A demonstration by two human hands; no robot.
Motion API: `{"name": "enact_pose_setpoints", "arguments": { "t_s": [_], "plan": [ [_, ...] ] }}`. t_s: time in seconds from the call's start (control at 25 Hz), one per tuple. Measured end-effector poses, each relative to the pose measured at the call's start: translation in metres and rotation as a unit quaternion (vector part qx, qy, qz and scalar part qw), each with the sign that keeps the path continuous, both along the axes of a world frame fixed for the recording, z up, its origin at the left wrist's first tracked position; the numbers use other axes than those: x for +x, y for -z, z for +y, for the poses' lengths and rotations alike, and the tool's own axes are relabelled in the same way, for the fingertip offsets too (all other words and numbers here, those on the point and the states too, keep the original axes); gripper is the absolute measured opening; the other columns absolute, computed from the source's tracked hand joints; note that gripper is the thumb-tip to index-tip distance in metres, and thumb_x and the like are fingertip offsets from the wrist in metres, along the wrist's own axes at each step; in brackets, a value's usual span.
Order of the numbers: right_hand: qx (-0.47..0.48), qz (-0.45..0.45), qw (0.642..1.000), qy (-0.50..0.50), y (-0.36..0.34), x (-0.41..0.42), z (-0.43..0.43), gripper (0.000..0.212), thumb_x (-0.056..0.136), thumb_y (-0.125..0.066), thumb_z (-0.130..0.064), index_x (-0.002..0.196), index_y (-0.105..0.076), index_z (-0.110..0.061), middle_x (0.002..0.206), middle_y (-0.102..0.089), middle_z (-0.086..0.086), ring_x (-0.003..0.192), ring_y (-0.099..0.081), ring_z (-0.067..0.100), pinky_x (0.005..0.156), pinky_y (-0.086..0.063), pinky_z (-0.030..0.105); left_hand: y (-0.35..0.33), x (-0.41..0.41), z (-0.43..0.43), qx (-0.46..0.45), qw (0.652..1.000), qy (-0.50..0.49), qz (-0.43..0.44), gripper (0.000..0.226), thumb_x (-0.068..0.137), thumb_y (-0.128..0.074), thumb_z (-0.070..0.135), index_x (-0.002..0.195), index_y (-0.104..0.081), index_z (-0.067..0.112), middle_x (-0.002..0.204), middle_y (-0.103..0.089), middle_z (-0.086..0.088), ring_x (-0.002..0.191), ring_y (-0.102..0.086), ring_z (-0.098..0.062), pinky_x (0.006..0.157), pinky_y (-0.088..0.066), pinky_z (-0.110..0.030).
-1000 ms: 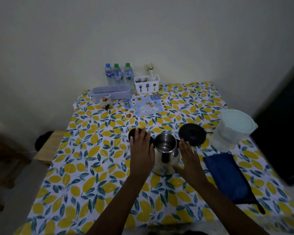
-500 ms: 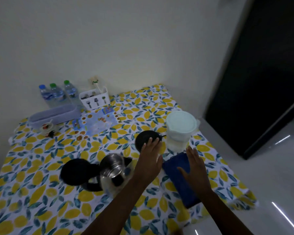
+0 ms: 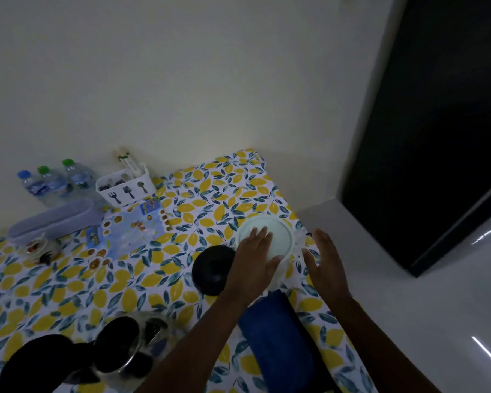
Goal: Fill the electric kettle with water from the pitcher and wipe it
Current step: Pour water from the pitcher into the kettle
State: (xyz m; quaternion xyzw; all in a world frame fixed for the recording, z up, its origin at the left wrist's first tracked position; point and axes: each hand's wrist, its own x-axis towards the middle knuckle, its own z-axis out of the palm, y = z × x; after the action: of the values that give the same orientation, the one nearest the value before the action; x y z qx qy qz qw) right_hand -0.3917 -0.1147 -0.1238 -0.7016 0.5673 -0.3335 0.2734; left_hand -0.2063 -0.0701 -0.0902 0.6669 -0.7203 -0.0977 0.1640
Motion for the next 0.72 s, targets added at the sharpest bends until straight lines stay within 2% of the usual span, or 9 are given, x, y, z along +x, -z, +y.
{"name": "enact_pose_setpoints", "arguments": {
  "t_s": [0.08,0.16,0.24,0.32,0.4,0.48,0.56,0.72],
  "plan": [
    [0.055,-0.042,0.997,-0.016,0.001,0.005,-0.027,0.047,0.096,-0.053,-0.028,0.136,-0.046,-0.006,0.142,-0.049,0.016,0.131,-0.045,0.029,0.110,-0.037,0.044,0.004,-0.003,-0.005,0.009,0.999,-0.007,-0.046,0.074,0.093,-0.036,0.062,0.148,-0.030,0.012,0.160,-0.026,-0.008,0.148,-0.022,-0.024,0.118,-0.024,-0.045],
    [0.140,-0.084,0.986,-0.036,0.004,0.013,-0.052,0.037,0.097,-0.051,-0.034,0.124,-0.057,-0.009,0.126,-0.060,0.012,0.118,-0.055,0.027,0.098,-0.043,0.039,0.009,-0.004,-0.006,0.022,0.996,-0.006,-0.081,0.083,0.087,-0.039,0.068,0.149,-0.028,0.014,0.161,-0.024,-0.007,0.148,-0.021,-0.024,0.117,-0.025,-0.044],
    [0.206,-0.088,0.973,-0.061,0.008,0.019,-0.071,0.034,0.096,-0.048,-0.040,0.096,-0.064,-0.011,0.096,-0.065,0.008,0.097,-0.061,0.026,0.080,-0.044,0.034,0.009,-0.003,-0.006,0.040,0.994,-0.001,-0.101,0.086,0.085,-0.043,0.067,0.151,-0.020,0.018,0.162,-0.017,-0.006,0.150,-0.016,-0.025,0.117,-0.024,-0.045],
    [0.242,-0.082,0.963,-0.083,0.014,0.024,-0.086,0.045,0.096,-0.046,-0.046,0.068,-0.057,-0.012,0.066,-0.060,0.001,0.072,-0.061,0.019,0.065,-0.042,0.031,0.009,-0.004,-0.009,0.059,0.992,-0.002,-0.115,0.087,0.085,-0.047,0.063,0.152,-0.014,0.020,0.163,-0.012,-0.005,0.150,-0.011,-0.026,0.117,-0.022,-0.046],
    [0.291,-0.089,0.949,-0.085,0.017,0.025,-0.099,0.053,0.094,-0.049,-0.048,0.052,-0.051,-0.015,0.043,-0.057,-0.004,0.048,-0.056,0.007,0.059,-0.042,0.029,0.007,-0.007,-0.012,0.079,0.989,-0.007,-0.121,0.089,0.085,-0.053,0.058,0.153,-0.008,0.021,0.164,-0.008,-0.005,0.151,-0.007,-0.028,0.118,-0.019,-0.047],
    [0.338,-0.090,0.932,-0.089,0.020,0.025,-0.104,0.055,0.091,-0.052,-0.051,0.047,-0.052,-0.017,0.037,-0.055,-0.004,0.039,-0.051,0.005,0.060,-0.042,0.032,0.006,-0.006,-0.015,0.098,0.986,-0.008,-0.133,0.091,0.086,-0.056,0.052,0.153,-0.002,0.023,0.164,-0.001,-0.004,0.151,-0.001,-0.030,0.119,-0.016,-0.050],
    [0.359,-0.102,0.923,-0.095,0.021,0.027,-0.098,0.062,0.088,-0.053,-0.055,0.041,-0.044,-0.015,0.036,-0.046,-0.002,0.038,-0.045,0.012,0.060,-0.040,0.031,0.004,-0.003,-0.019,0.109,0.982,-0.004,-0.154,0.093,0.086,-0.058,0.047,0.152,0.003,0.025,0.164,0.004,-0.004,0.151,0.003,-0.031,0.120,-0.013,-0.052],
    [0.364,-0.186,0.912,0.002,0.028,0.034,-0.071,0.060,0.083,-0.066,-0.044,0.037,-0.032,-0.024,0.036,-0.035,-0.006,0.042,-0.034,0.016,0.053,-0.029,0.031,0.002,0.001,-0.016,0.123,0.975,0.013,-0.183,0.097,0.087,-0.060,0.045,0.152,0.008,0.024,0.164,0.008,-0.004,0.150,0.007,-0.034,0.120,-0.009,-0.054]
  ]
}}
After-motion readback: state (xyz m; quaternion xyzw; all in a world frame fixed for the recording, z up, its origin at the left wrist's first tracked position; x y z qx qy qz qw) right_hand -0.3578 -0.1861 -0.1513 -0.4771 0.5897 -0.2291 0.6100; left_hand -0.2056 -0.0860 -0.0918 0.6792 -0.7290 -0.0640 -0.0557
